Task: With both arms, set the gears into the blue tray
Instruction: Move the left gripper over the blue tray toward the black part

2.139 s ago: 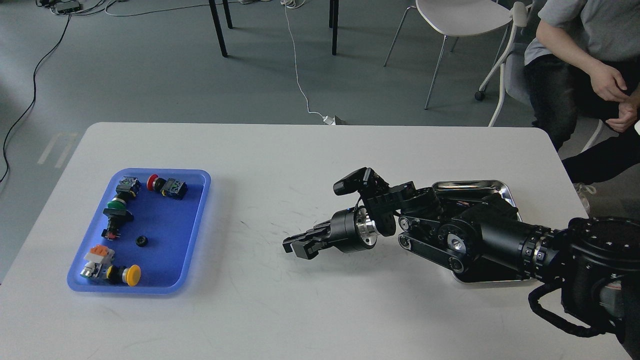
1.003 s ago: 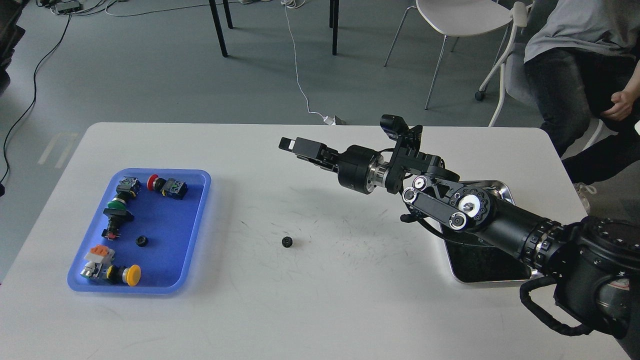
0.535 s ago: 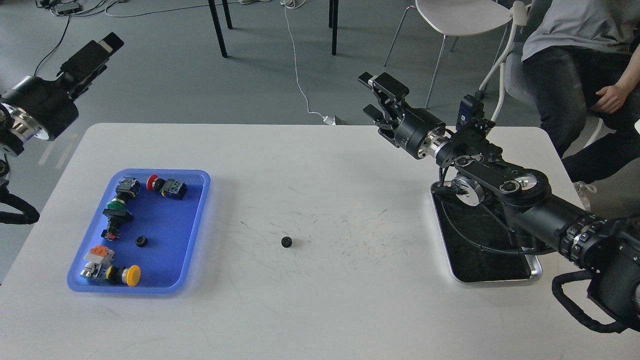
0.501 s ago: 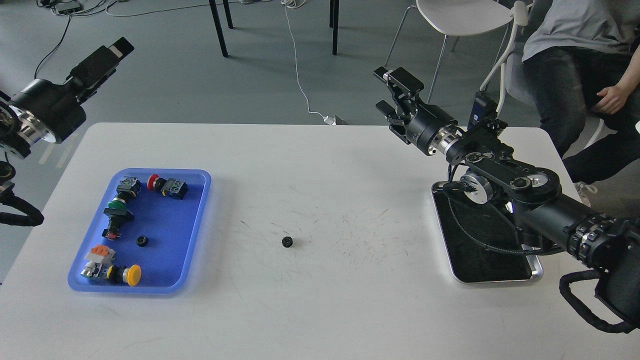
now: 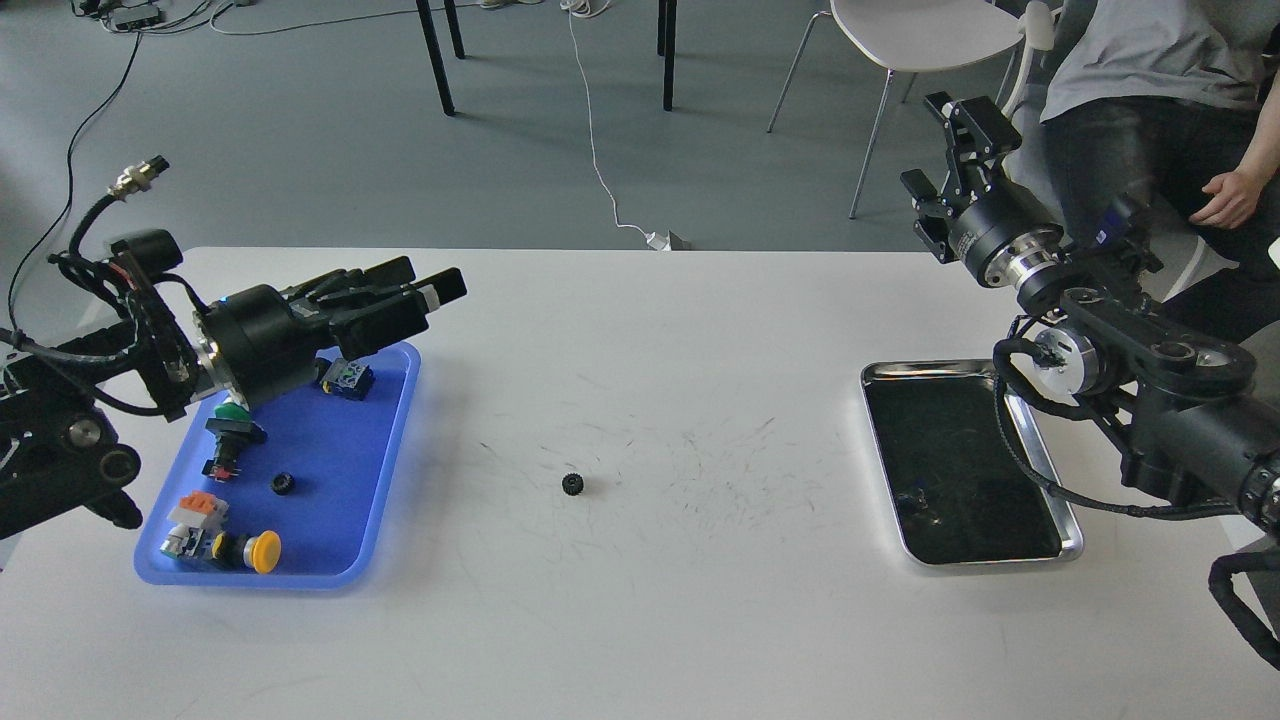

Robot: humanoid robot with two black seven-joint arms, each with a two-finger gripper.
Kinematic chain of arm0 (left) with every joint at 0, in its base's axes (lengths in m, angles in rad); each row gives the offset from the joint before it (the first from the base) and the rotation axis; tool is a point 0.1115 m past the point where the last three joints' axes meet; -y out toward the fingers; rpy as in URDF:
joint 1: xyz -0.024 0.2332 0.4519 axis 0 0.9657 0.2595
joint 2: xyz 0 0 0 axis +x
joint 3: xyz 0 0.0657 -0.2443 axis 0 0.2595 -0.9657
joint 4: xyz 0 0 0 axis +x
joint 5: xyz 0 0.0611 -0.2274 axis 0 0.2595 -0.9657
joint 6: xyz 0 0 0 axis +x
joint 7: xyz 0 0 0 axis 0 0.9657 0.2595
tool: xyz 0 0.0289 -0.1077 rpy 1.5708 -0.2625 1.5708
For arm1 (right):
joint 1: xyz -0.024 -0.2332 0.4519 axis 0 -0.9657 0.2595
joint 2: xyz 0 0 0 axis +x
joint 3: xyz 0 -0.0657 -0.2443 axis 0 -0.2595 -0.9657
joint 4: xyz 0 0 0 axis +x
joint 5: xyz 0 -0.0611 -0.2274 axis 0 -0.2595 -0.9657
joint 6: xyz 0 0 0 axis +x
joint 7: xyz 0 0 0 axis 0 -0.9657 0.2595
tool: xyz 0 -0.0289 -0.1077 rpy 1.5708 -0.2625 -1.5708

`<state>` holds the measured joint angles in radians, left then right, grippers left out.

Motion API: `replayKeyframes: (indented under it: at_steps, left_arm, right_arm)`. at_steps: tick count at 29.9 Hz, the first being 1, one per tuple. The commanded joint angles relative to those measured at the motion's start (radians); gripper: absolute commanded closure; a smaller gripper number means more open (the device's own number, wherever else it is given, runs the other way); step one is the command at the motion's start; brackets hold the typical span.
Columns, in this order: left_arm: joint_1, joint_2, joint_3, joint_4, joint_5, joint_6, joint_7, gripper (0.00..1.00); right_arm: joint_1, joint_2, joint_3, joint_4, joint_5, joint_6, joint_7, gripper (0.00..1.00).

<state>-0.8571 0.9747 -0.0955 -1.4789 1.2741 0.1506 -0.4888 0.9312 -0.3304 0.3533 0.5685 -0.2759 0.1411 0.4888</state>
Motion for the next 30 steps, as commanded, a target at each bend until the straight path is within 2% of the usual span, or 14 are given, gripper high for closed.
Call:
replayKeyframes:
  at_steps: [1, 6, 16, 20, 25, 30]
  left_arm:
    - [-0.005, -0.004, 0.008, -0.024, 0.097, 0.004, 0.000, 0.02]
    - [0.001, -0.044, 0.023, -0.027, 0.218, 0.003, 0.000, 0.02]
    - [-0.003, -0.140, 0.046, 0.046, 0.531, -0.010, 0.000, 0.02]
    - [-0.008, -0.192, 0.065, 0.080, 0.562, -0.013, 0.000, 0.02]
    - [-0.003, -0.263, 0.063, 0.181, 0.619, -0.013, 0.000, 0.03]
    - [0.001, -0.304, 0.071, 0.215, 0.660, -0.013, 0.000, 0.03]
  right_arm:
    - [0.006, -0.021, 0.003, -0.001, 0.000, 0.000, 0.000, 0.07]
    - [0.014, -0.052, 0.015, -0.001, 0.000, 0.000, 0.000, 0.07]
    - [0.014, -0.085, 0.016, -0.001, 0.000, -0.011, 0.000, 0.07]
    - [0.014, -0.090, 0.016, -0.001, 0.000, -0.012, 0.000, 0.07]
    - [0.014, -0.111, 0.047, -0.004, 0.000, -0.018, 0.000, 0.07]
    - [0.002, -0.111, 0.101, -0.091, 0.056, -0.018, 0.000, 0.06]
